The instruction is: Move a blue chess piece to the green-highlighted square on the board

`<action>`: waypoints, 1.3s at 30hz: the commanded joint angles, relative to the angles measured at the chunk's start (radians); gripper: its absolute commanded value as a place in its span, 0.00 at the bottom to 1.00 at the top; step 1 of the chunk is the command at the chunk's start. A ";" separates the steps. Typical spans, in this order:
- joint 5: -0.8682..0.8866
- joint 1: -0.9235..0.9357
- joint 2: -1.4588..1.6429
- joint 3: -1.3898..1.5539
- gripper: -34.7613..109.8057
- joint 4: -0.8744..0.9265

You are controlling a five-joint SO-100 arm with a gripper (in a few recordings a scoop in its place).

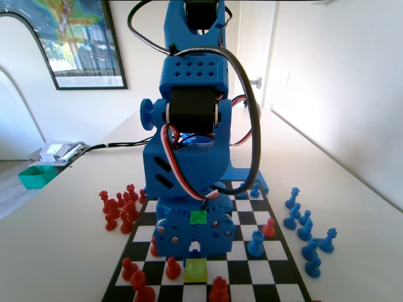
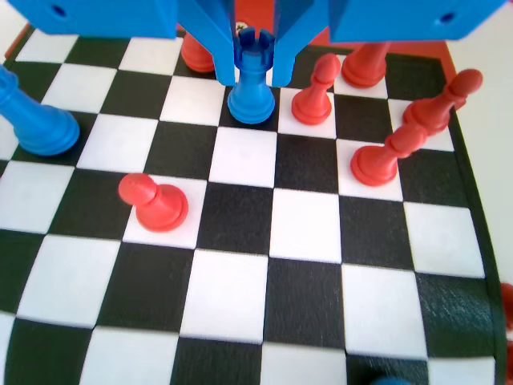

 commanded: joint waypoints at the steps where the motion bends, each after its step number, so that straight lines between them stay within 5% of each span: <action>1: 0.005 0.008 0.130 -0.002 0.26 0.040; 39: -0.094 0.044 0.492 0.548 0.26 -0.069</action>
